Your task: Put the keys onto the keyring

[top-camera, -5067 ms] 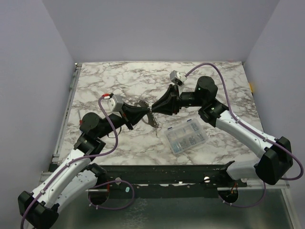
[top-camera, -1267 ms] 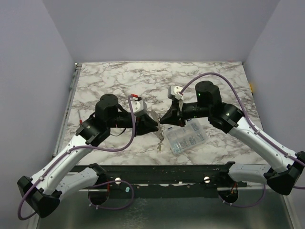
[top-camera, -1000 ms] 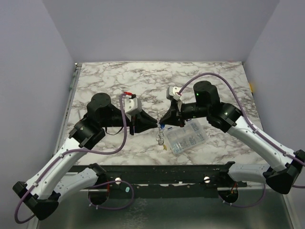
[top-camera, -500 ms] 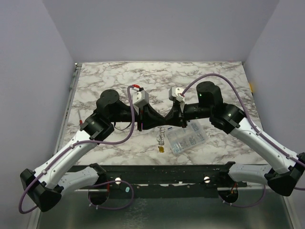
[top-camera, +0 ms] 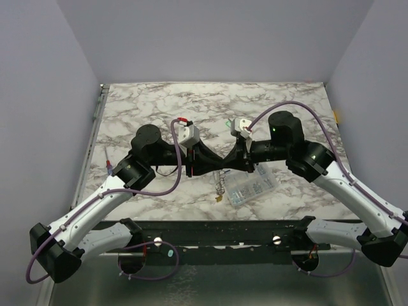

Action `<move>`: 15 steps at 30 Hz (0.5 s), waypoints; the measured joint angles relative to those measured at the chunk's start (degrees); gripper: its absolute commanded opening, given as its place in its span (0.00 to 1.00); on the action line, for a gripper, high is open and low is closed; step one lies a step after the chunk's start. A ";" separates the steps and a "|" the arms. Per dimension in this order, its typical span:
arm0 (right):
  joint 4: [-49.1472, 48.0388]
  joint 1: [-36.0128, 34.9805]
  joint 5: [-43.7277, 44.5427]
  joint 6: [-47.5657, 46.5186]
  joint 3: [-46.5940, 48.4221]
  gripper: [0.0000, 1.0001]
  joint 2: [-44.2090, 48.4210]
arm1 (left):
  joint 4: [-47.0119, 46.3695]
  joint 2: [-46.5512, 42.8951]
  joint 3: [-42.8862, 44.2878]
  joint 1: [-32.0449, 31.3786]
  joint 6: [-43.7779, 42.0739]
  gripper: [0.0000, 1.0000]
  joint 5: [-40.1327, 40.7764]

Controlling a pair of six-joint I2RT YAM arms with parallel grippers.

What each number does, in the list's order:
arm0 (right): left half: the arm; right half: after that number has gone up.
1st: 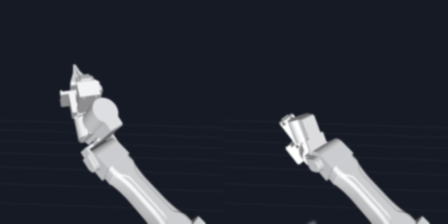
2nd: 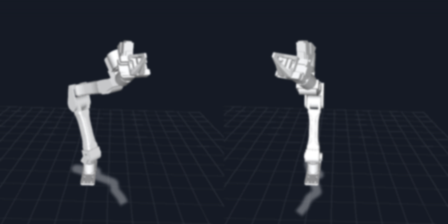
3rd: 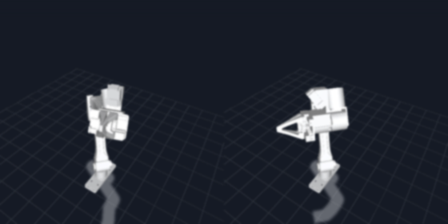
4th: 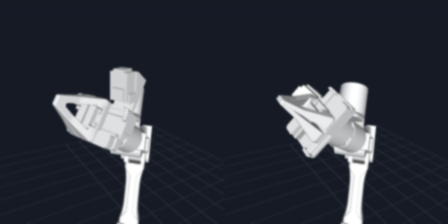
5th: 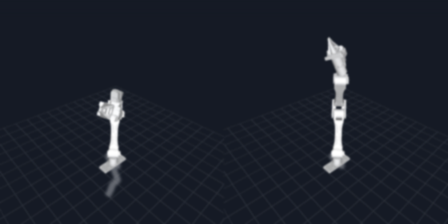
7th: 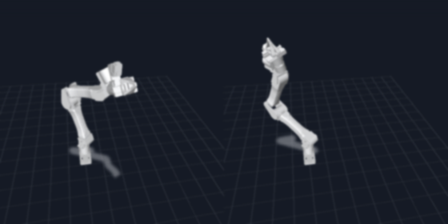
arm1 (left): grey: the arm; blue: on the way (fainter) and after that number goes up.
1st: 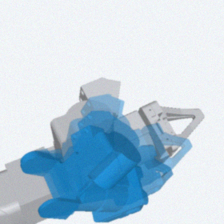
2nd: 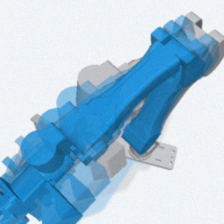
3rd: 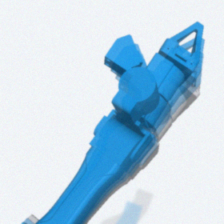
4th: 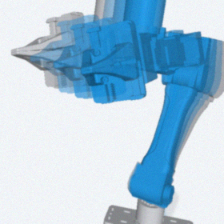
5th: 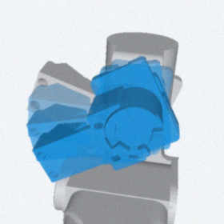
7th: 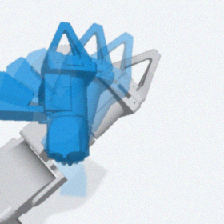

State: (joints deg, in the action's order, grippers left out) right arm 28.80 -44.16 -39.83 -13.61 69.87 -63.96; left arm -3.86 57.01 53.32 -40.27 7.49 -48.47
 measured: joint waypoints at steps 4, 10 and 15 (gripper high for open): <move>0.55 0.02 0.74 0.02 -0.76 0.01 0.98 | -0.61 0.00 -1.51 0.00 -0.02 0.34 0.04; -0.42 0.02 0.76 0.07 -1.44 0.01 3.15 | 1.84 -0.11 -3.61 -0.17 -1.49 0.37 3.34; -4.79 -0.04 -0.02 0.26 -1.53 0.01 5.75 | 6.08 -0.13 -7.56 -0.22 -2.40 0.38 8.55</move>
State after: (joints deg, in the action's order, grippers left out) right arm 24.01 -44.21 -39.86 -13.34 68.34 -58.22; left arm 2.22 56.88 45.76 -40.49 5.08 -39.92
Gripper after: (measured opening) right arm 0.015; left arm 0.367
